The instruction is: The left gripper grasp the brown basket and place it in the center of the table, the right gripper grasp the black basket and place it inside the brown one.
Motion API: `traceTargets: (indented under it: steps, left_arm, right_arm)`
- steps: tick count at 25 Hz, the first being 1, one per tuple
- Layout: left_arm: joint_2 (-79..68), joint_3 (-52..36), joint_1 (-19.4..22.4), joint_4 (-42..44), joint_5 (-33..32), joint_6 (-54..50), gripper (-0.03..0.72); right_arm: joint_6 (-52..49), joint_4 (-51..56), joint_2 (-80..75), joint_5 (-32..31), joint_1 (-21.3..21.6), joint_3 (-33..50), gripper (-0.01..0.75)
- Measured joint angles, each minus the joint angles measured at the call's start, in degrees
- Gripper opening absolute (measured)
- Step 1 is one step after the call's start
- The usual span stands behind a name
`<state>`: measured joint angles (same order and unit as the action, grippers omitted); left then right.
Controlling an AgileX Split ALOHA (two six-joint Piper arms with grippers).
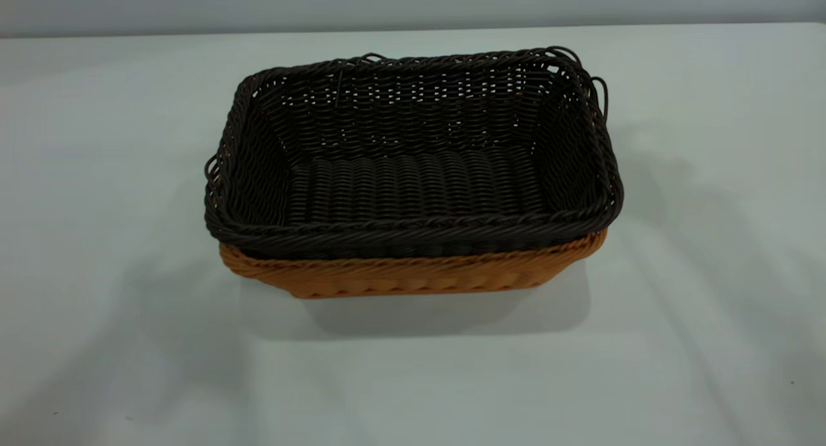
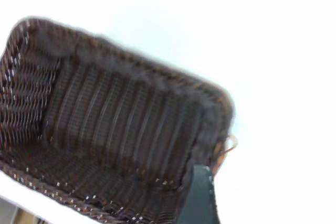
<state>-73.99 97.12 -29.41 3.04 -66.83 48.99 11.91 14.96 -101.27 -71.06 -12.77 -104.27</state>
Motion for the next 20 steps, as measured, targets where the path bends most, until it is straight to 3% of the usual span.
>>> traceTargets:
  steps: [10, 14, 20]
  left_arm:
    - [9.94, 0.0, 0.0, 10.13, 0.0, -30.01, 0.314]
    - [12.92, -0.17, 0.0, 13.68, 0.0, -36.64, 0.314]
    - [18.15, -9.47, 0.0, 14.48, 0.0, -40.01, 0.349]
  right_arm:
    - [-5.59, -3.45, 20.56, -1.28, 0.0, 0.0, 0.557]
    - [-5.76, -3.6, 27.31, -1.47, 0.0, 0.98, 0.557]
    - [-5.77, -4.02, 39.44, -1.62, 0.0, 16.74, 0.557]
